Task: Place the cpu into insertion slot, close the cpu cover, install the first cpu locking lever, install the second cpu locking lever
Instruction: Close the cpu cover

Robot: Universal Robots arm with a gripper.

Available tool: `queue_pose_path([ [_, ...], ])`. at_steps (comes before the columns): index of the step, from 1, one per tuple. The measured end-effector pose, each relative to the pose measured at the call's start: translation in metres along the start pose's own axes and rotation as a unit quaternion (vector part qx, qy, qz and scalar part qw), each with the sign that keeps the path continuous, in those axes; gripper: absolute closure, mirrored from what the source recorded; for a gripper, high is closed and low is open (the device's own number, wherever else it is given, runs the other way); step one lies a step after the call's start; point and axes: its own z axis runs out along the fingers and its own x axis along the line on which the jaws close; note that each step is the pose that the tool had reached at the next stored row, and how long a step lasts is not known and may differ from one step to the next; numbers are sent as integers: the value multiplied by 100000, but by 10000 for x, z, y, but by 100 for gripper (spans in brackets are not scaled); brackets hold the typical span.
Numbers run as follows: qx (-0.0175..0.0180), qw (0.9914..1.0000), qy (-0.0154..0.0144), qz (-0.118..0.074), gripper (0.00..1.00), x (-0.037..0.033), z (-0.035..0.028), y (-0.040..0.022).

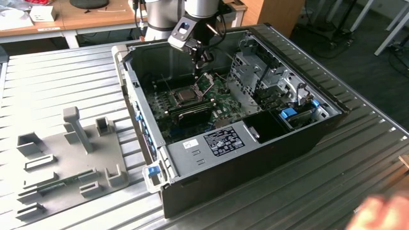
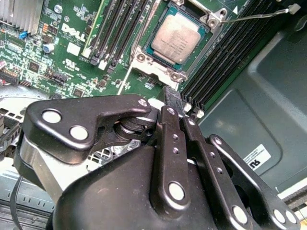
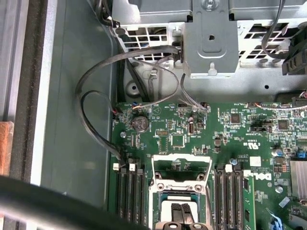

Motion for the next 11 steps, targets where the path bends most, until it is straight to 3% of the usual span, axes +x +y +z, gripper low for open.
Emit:
queue_pose_path([
  [11, 0, 100000, -1, -4, 90, 0, 3, 28],
])
